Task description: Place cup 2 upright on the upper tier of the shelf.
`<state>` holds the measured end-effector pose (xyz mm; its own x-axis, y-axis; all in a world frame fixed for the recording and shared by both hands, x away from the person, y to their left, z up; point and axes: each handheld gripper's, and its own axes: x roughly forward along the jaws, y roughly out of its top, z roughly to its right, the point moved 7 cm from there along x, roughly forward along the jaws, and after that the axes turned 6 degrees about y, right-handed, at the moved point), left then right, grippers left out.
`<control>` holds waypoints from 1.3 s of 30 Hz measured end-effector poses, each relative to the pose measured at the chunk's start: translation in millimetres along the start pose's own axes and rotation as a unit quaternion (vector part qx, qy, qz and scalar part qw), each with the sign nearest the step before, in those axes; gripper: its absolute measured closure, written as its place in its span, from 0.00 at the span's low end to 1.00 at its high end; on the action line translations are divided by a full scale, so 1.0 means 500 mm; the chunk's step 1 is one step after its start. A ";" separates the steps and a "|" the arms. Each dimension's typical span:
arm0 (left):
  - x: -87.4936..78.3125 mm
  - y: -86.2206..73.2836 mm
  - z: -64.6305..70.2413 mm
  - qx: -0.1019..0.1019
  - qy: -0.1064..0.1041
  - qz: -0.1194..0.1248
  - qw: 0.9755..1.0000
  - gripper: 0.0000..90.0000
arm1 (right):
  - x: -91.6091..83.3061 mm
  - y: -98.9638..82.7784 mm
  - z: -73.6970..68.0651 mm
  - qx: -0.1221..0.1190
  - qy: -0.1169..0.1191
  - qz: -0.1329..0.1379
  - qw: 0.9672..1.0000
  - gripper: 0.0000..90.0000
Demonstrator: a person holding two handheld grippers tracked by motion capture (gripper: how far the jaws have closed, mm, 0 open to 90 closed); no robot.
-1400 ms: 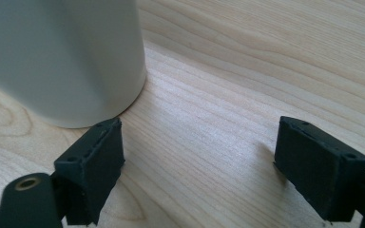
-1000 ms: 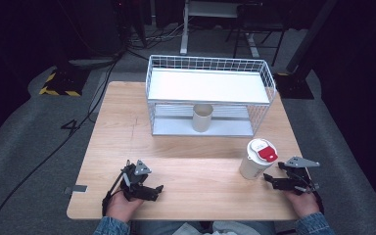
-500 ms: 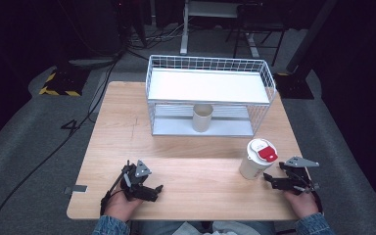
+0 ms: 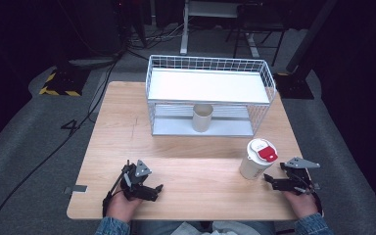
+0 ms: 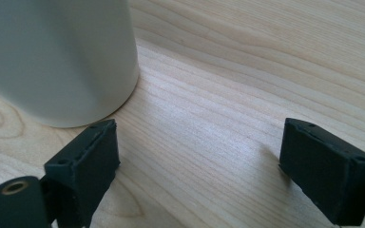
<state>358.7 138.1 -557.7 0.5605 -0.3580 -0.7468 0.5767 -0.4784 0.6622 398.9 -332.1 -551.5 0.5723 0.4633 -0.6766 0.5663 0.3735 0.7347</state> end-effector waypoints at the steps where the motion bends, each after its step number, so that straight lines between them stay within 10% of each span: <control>1: 0.000 0.000 0.000 0.000 0.000 0.000 1.000 0.01 | -0.001 0.000 0.000 -0.002 -0.001 -0.001 1.000 0.14; 17: 0.006 0.005 -0.008 -0.003 -0.001 0.001 1.000 0.00 | -0.053 0.020 -0.016 -0.012 0.041 0.033 0.999 0.08; 39: 0.005 0.004 -0.008 -0.006 0.002 0.001 1.000 0.00 | -0.054 0.100 -0.101 -0.051 0.115 0.130 0.984 0.00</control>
<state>363.7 139.3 -557.9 0.5636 -0.3558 -0.7455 0.5825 -0.4688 0.6640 381.9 -285.5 -494.2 0.5350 0.7187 -0.4441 0.3492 0.2905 0.8909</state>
